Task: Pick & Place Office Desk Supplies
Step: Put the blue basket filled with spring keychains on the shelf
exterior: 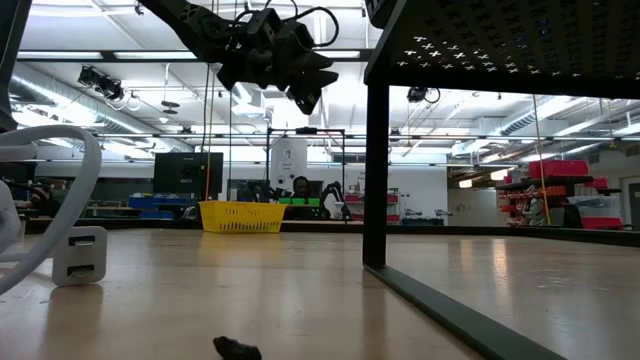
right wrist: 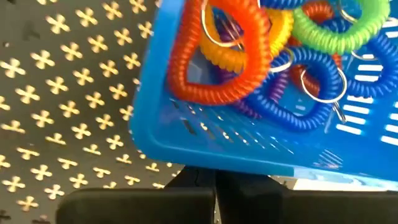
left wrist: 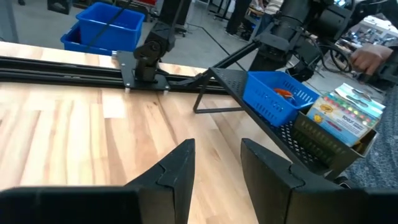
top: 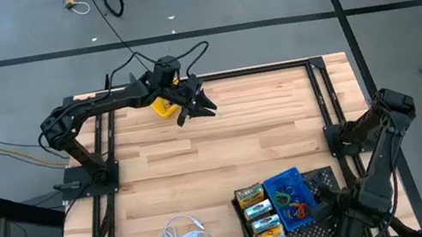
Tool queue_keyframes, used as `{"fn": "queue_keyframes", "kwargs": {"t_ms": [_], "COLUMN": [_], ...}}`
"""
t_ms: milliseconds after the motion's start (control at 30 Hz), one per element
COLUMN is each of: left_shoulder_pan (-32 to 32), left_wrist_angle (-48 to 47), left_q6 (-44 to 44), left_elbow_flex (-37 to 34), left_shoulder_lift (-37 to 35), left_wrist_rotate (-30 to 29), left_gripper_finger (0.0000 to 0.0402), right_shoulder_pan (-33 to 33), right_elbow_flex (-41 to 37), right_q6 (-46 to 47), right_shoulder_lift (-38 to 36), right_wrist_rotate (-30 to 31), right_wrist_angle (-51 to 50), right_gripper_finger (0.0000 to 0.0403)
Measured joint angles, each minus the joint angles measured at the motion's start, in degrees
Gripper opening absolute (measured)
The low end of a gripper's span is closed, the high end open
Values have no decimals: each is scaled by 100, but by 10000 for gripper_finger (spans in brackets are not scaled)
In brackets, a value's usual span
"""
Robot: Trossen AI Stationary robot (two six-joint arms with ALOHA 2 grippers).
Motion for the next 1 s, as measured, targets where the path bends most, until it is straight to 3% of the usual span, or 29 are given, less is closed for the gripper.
{"fn": "queue_keyframes", "kwargs": {"t_ms": [1000], "left_shoulder_pan": [28], "left_wrist_angle": [-3], "left_q6": [46], "left_elbow_flex": [0], "left_shoulder_lift": [0], "left_wrist_rotate": [-2], "left_gripper_finger": [135], "right_shoulder_pan": [235], "right_elbow_flex": [0], "right_q6": [211], "right_shoulder_lift": [0], "right_wrist_rotate": [180], "right_wrist_angle": [896], "right_gripper_finger": [0]}}
